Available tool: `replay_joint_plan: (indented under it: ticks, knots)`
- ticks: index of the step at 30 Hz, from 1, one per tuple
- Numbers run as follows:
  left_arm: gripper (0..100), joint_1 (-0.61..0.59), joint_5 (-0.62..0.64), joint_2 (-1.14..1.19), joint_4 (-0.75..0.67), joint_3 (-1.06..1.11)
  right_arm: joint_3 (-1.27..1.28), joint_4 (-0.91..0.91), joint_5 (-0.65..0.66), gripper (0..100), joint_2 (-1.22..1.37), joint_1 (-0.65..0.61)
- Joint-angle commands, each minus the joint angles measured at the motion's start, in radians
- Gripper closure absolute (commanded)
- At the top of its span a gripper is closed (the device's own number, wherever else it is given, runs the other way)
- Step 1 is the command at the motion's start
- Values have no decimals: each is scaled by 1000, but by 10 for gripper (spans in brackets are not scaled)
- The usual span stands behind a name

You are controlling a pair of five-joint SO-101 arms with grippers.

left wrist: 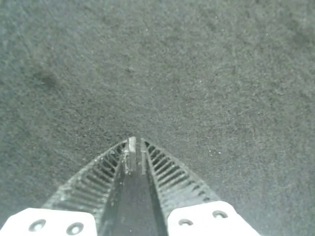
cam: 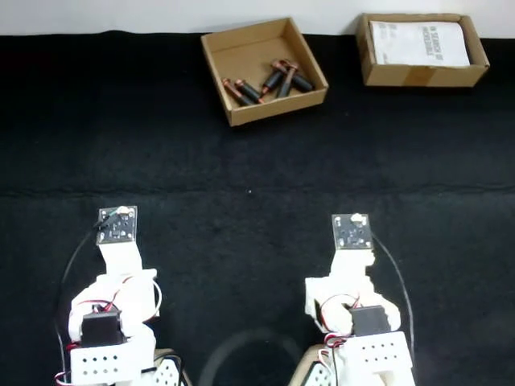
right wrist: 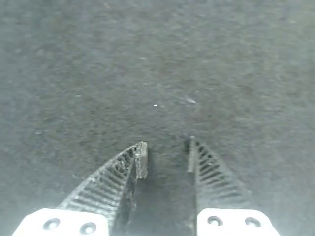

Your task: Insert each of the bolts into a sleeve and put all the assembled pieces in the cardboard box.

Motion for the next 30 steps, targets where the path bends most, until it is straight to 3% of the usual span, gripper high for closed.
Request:
replay_joint_plan:
  ticks: [1, 30]
  knots:
    - [992, -8, -3, -8, 3, 4, 65, 36, -11, 998, -1, 13]
    - [991, -8, -3, -7, 0, 31, 64, 35, -9, 982, -1, 15]
